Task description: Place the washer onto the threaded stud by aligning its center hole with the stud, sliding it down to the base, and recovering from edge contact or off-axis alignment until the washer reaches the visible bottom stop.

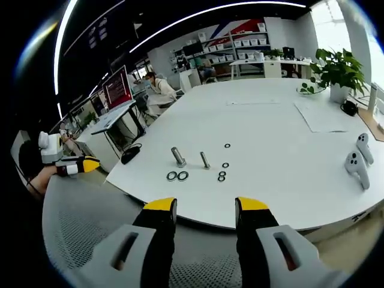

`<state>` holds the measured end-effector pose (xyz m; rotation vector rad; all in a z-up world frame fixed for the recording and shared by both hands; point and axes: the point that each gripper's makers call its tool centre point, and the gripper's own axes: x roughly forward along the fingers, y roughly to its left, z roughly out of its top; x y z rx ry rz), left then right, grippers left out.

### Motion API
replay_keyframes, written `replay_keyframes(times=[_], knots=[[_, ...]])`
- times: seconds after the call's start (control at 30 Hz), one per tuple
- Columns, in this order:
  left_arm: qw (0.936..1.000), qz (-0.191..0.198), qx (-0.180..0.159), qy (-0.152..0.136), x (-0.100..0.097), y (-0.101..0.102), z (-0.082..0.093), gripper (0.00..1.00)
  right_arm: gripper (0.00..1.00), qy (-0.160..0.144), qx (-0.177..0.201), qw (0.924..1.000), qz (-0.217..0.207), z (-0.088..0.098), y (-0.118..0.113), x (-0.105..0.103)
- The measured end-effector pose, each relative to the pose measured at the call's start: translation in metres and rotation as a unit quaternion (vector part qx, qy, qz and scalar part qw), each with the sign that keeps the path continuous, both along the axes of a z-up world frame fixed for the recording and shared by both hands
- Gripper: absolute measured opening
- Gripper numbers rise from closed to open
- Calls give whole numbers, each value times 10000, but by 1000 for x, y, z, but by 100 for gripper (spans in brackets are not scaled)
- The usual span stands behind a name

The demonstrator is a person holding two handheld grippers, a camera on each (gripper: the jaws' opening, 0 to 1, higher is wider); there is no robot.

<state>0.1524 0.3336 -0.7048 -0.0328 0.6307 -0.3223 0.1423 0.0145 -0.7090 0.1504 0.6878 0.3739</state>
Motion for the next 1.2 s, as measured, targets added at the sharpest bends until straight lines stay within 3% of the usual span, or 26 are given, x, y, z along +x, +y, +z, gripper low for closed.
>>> replay_keyframes(times=[1.2], knots=[[9999, -30, 102, 47, 0, 2, -3, 17, 41, -4, 28, 10000, -6, 1, 1, 0]])
